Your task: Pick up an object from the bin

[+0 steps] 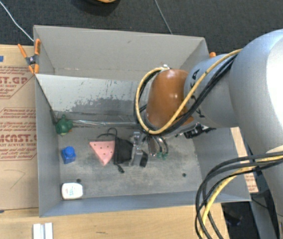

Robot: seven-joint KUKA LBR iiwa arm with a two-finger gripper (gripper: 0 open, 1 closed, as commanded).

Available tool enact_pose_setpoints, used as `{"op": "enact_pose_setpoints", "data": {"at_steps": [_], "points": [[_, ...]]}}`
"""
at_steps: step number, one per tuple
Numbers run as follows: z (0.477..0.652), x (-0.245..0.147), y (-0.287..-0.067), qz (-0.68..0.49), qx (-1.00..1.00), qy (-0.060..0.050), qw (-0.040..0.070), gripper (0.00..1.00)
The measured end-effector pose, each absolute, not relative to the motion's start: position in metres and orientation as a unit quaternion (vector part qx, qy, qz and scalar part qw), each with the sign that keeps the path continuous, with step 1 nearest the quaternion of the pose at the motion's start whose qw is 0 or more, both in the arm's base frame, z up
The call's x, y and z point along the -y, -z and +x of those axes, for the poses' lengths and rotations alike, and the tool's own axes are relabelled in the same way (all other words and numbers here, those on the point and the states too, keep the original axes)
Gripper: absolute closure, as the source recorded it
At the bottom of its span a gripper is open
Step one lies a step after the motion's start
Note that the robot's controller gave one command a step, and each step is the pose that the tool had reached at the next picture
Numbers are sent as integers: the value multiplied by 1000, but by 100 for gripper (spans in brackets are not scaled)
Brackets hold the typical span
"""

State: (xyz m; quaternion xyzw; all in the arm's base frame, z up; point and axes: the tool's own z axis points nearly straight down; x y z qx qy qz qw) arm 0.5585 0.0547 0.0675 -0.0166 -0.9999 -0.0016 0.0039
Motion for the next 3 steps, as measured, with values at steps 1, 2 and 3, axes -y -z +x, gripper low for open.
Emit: {"op": "enact_pose_setpoints", "data": {"at_steps": [1,2,3], "points": [[557,-55,-73,-17,1000,1,7,100],[555,-54,-94,-17,1000,1,9,100],[558,-55,-113,-17,1000,2,5,100]]}}
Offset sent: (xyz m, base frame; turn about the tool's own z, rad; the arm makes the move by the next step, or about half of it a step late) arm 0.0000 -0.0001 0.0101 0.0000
